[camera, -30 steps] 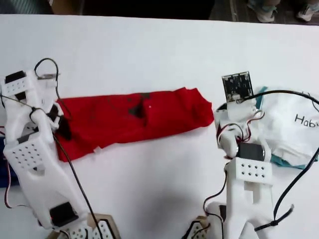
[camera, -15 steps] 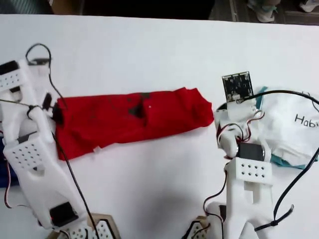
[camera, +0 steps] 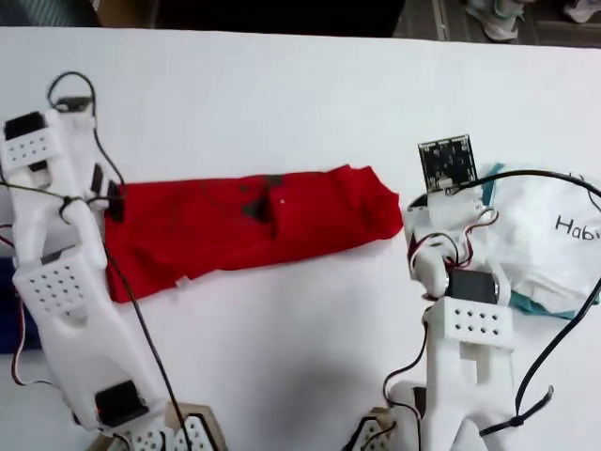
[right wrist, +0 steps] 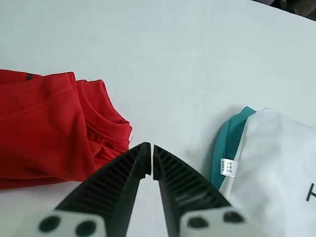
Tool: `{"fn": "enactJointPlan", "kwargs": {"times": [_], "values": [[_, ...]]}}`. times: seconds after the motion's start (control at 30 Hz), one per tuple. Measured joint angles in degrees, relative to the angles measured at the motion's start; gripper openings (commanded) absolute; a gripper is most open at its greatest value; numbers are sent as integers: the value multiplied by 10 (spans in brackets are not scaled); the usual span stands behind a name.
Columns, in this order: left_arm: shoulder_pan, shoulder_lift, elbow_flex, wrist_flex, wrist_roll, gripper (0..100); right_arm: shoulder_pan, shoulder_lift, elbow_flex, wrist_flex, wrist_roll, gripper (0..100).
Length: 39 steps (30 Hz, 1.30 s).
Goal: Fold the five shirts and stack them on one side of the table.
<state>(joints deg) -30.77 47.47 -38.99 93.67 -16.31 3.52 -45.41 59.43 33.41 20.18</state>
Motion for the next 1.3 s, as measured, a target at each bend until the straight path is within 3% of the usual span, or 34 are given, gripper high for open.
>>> {"fn": "enactJointPlan", "kwargs": {"times": [0.27,0.53,0.67,0.8,1.07,1.3], "values": [[1,9,0,1,8,214,0,0,0,0,0,24],[0,5,55,-62,8,213,0,0,0,0,0,24],[0,-2,82,-68,8,146,0,0,0,0,0,24],[6,1,84,-51,8,20,0,0,0,0,0,24],[17,4,89,-34,0,27,0,0,0,0,0,24],[-29,14,-25,40,-6,27,0,0,0,0,0,24]]}}
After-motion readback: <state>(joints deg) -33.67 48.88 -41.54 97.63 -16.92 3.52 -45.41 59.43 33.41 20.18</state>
